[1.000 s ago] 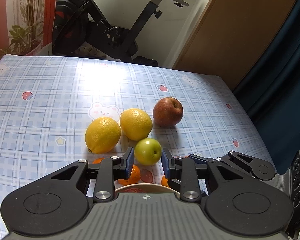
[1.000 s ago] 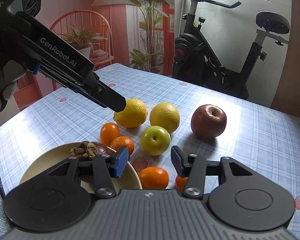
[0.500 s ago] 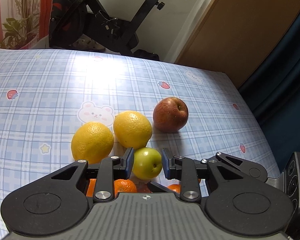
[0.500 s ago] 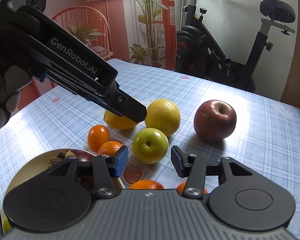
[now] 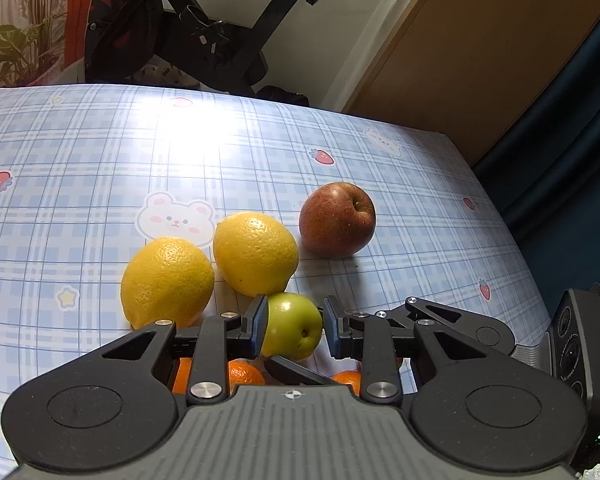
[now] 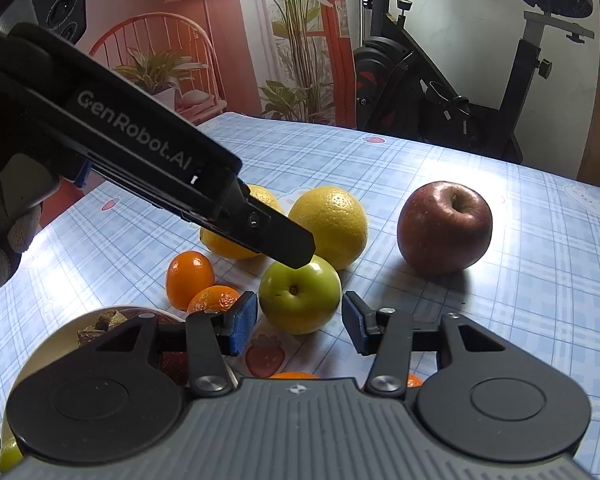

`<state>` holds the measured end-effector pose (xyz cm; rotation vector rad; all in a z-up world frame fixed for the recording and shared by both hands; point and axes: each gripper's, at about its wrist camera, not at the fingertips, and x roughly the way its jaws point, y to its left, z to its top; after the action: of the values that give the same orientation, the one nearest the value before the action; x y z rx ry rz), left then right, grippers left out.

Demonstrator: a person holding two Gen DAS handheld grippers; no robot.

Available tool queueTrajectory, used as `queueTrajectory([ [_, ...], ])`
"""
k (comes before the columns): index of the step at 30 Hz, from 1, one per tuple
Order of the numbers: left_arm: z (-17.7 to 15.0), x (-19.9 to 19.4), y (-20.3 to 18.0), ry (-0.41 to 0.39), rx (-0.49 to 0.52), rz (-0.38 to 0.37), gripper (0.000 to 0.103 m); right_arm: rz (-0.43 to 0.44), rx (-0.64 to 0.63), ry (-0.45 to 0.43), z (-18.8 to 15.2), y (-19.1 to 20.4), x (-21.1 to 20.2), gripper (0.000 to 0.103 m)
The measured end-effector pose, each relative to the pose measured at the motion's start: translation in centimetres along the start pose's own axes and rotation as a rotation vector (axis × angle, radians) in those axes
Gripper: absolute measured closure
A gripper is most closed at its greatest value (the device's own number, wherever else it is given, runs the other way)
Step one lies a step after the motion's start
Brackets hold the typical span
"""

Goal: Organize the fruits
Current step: 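Move both grippers to a second green apple and close on it, then carry the second green apple onto the cream plate and open both grippers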

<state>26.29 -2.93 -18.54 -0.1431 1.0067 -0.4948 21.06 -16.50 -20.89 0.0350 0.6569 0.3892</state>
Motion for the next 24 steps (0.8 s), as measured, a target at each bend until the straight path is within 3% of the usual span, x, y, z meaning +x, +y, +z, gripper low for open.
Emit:
queueTrajectory([
  [12, -0.1, 1.0, 1.1, 0.017, -0.034, -0.005, 0.072, 0.011, 0.017, -0.001, 0.2, -0.2, 0.6, 0.053],
  [24, -0.5, -0.1, -0.9, 0.017, 0.022, -0.007, 0.072, 0.012, 0.036, -0.026, -0.2, -0.3, -1.6, 0.053],
])
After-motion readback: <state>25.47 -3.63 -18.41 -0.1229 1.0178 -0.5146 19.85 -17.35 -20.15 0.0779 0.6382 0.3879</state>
